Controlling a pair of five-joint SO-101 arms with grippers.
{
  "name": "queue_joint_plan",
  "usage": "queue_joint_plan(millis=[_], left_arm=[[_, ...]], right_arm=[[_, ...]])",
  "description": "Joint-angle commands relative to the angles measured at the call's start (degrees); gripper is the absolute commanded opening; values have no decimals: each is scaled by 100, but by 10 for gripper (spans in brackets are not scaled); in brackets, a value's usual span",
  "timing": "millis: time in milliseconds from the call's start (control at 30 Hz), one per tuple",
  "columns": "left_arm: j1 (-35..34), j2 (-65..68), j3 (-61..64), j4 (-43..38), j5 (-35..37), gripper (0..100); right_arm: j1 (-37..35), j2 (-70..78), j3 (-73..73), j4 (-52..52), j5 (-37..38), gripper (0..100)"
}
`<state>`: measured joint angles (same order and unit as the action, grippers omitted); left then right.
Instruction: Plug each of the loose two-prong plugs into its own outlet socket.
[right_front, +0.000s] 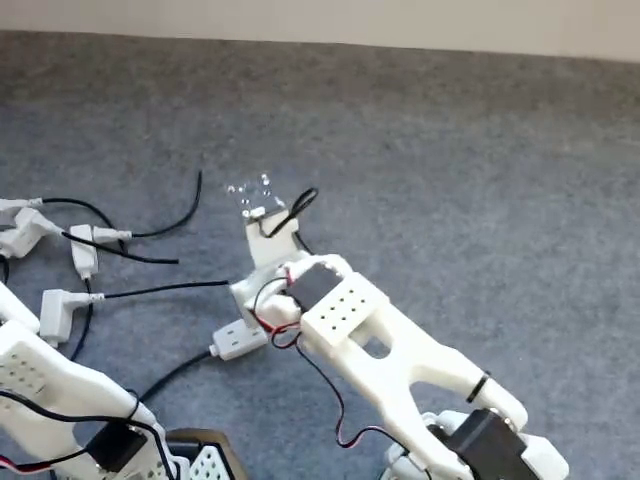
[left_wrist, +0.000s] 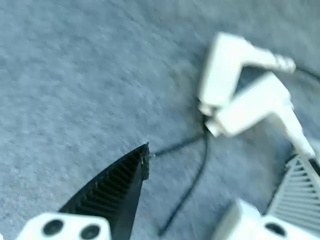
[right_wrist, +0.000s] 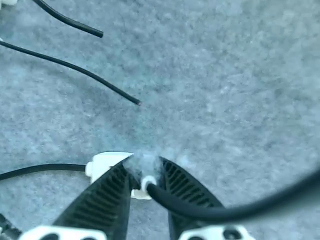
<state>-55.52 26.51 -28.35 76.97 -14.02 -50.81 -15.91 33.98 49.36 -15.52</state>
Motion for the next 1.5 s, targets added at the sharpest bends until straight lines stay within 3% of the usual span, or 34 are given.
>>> queue_joint_plan(millis=[0, 200, 400, 533, 667, 800, 967, 1300, 1467], left_arm=[[725, -444, -409, 1055, -782, 396], [1956, -1516, -84, 2365, -1116, 396], [3776, -3398, 2615, 2374, -1336, 396], [4927, -5411, 5033, 1451, -1398, 396], [5569, -7741, 7407, 70, -1248, 396], [5965, -9833, 9297, -1064, -905, 397], [6343, -11398, 9956, -1134, -413, 399], [6510, -11644, 10695, -1873, -290, 396], [6062, -11644, 10791, -2242, -290, 361]], right_arm=[[620, -716, -470, 418, 220, 4], [1420, -1684, -585, 910, 220, 4], [1429, -2651, 347, 646, 185, 4], [1429, -2879, 901, 382, 185, 4], [1411, -2870, 1059, 382, 176, 4], [1147, -2879, 1068, 391, 176, 4], [743, -2870, 1095, 356, 176, 4], [136, -2862, 1121, 268, 26, 4], [136, -2862, 1112, 400, 18, 4]])
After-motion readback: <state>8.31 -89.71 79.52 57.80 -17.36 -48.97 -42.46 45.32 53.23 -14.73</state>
